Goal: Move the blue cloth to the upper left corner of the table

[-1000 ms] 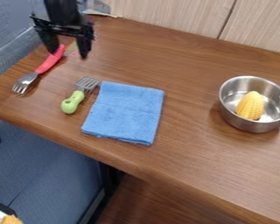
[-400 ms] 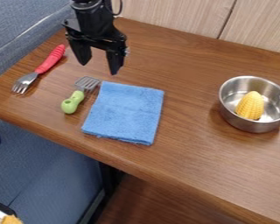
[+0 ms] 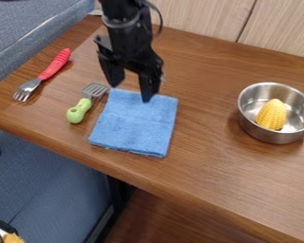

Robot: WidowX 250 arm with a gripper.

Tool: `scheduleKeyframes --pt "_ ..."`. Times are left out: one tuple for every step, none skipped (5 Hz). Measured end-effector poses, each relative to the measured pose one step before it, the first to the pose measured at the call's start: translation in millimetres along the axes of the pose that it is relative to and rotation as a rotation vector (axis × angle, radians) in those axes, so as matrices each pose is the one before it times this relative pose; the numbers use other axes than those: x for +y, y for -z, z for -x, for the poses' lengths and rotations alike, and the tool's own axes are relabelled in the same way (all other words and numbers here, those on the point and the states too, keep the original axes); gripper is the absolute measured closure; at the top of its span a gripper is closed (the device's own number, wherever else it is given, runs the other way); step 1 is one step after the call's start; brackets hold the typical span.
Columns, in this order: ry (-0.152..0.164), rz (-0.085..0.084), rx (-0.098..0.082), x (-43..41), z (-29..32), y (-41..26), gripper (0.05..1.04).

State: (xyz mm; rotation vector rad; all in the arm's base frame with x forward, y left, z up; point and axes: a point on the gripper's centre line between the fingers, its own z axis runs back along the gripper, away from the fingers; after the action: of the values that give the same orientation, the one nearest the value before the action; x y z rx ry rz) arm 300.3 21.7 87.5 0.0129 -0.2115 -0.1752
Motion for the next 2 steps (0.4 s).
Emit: scheduleKeyframes --pt "0.0281 0.0125 0.0416 -8.15 10.68 11.06 0.083" --pt "-0.0083 -0.0127 0.0306 -0.09 8.64 9.47 0.083"
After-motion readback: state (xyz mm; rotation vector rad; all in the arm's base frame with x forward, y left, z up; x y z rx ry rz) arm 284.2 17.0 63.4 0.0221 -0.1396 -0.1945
